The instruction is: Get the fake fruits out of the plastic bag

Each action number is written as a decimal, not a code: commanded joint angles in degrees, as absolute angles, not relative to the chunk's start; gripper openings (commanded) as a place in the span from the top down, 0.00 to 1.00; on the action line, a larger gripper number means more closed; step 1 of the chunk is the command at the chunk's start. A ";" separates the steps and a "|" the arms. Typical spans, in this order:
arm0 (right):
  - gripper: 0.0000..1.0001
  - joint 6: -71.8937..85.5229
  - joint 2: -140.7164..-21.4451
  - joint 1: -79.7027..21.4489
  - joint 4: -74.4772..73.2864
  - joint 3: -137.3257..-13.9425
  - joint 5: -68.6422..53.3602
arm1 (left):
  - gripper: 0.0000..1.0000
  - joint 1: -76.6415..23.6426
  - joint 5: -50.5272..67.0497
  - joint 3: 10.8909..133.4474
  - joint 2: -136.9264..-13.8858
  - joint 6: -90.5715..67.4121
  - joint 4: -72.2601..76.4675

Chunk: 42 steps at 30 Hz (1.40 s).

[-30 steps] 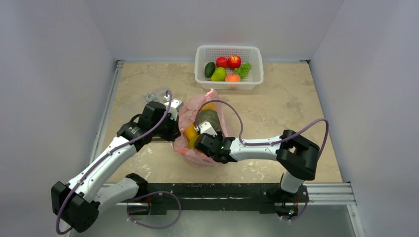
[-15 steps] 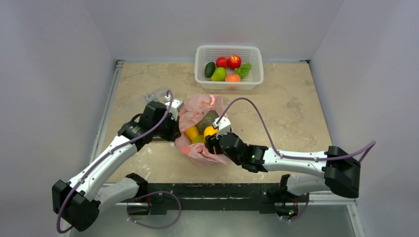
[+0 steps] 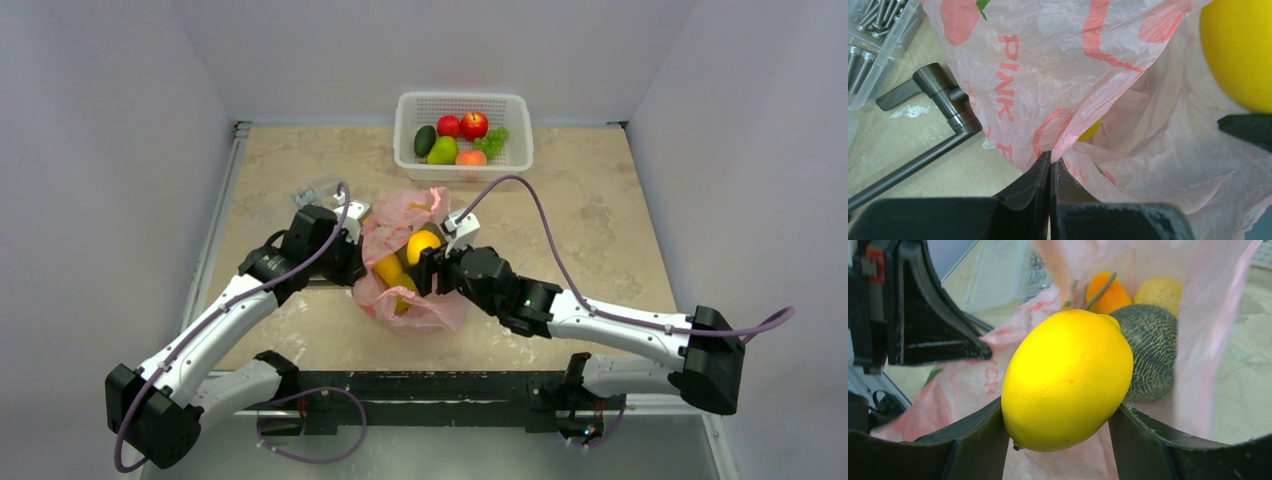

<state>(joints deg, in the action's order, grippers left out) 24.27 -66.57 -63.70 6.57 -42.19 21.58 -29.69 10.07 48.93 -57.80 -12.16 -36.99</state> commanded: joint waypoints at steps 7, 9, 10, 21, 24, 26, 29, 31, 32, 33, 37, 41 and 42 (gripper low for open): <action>0.80 21.69 -60.22 -57.14 0.66 -49.93 19.89 | 1.00 -29.73 10.37 49.10 -57.61 -11.07 -35.51; 0.80 20.48 -59.10 -57.04 0.13 -50.63 20.65 | 1.00 -29.77 10.29 49.05 -57.57 -11.07 -35.54; 0.81 20.04 -58.54 -56.96 0.09 -50.78 21.18 | 1.00 -29.74 10.21 49.04 -57.58 -11.07 -35.59; 0.90 19.21 -56.31 -51.77 0.08 -49.35 26.67 | 1.00 -29.72 10.27 49.09 -57.57 -11.07 -35.74; 0.94 21.13 -57.21 -46.79 -1.28 -49.65 24.40 | 1.00 -29.76 10.37 49.18 -57.57 -11.07 -35.72; 0.94 22.49 -58.57 -42.75 -1.50 -50.21 22.37 | 1.00 -29.79 10.38 49.14 -57.45 -11.07 -35.84; 0.95 23.86 -62.12 -37.54 -1.98 -52.26 19.72 | 1.00 -29.77 10.36 49.14 -57.18 -11.07 -35.85; 0.96 24.07 -65.94 -35.00 -1.79 -54.11 18.74 | 1.00 -29.76 10.36 49.18 -57.20 -11.08 -35.84; 0.96 24.26 -67.78 -33.95 -1.73 -55.20 18.68 | 1.00 -29.71 10.37 49.14 -57.06 -11.07 -35.81; 0.96 24.49 -69.71 -32.36 -1.57 -56.33 18.24 | 1.00 -29.75 10.41 49.13 -57.11 -11.07 -35.85; 0.97 26.00 -78.98 -26.72 -1.49 -62.73 14.28 | 1.00 -29.79 10.42 49.05 -57.17 -11.07 -35.93; 0.97 26.88 -88.43 -22.36 -3.91 -70.21 10.37 | 1.00 -29.71 10.43 48.99 -57.12 -11.07 -35.92; 0.97 26.71 -90.43 -21.66 -4.09 -72.01 9.82 | 1.00 -29.74 10.46 49.00 -57.13 -11.07 -35.90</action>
<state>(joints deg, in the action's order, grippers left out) 25.15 -84.90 -24.77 -3.42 -64.31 14.31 -29.69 10.04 48.93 -57.80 -12.16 -37.01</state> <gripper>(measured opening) 0.626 0.005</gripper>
